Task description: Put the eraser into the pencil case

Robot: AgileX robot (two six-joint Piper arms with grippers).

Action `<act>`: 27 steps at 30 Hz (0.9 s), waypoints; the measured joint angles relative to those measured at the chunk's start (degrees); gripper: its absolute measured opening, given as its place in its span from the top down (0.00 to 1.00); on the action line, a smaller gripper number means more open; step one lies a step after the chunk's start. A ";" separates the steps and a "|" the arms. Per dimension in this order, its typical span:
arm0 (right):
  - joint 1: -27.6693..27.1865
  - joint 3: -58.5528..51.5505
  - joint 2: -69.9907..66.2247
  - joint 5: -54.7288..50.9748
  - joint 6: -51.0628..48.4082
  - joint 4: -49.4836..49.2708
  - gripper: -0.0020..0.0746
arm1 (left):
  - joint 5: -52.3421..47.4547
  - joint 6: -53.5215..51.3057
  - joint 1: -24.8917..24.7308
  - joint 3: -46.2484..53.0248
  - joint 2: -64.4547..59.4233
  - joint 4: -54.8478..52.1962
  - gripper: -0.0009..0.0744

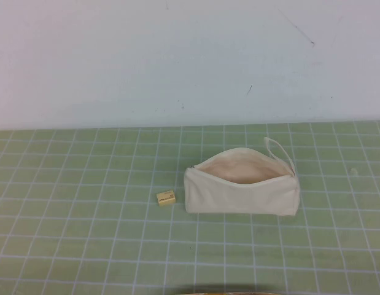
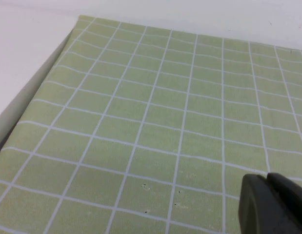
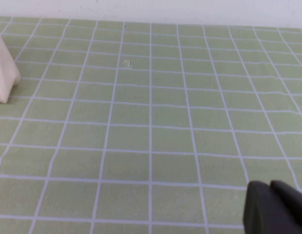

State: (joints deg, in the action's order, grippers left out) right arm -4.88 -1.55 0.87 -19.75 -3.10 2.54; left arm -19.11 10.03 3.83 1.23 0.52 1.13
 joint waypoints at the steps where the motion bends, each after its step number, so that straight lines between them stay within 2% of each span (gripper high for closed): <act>1: 0.00 0.00 0.00 0.00 0.00 0.00 0.98 | 0.00 0.00 0.00 0.00 0.00 0.00 0.99; 19: 0.00 0.00 0.00 0.00 0.00 0.00 0.98 | 0.00 0.00 0.00 0.00 0.00 2.72 0.99; 24: 0.00 0.00 0.00 0.00 0.00 0.00 0.98 | 0.78 1.65 0.00 0.00 0.00 13.16 0.99; 27: 0.00 0.00 0.00 0.00 0.00 0.00 0.98 | 2.51 6.24 0.00 0.25 0.00 30.98 0.99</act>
State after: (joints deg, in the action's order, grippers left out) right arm -4.88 -1.55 0.87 -19.75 -3.10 2.54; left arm -16.60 16.27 3.83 1.49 0.52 32.12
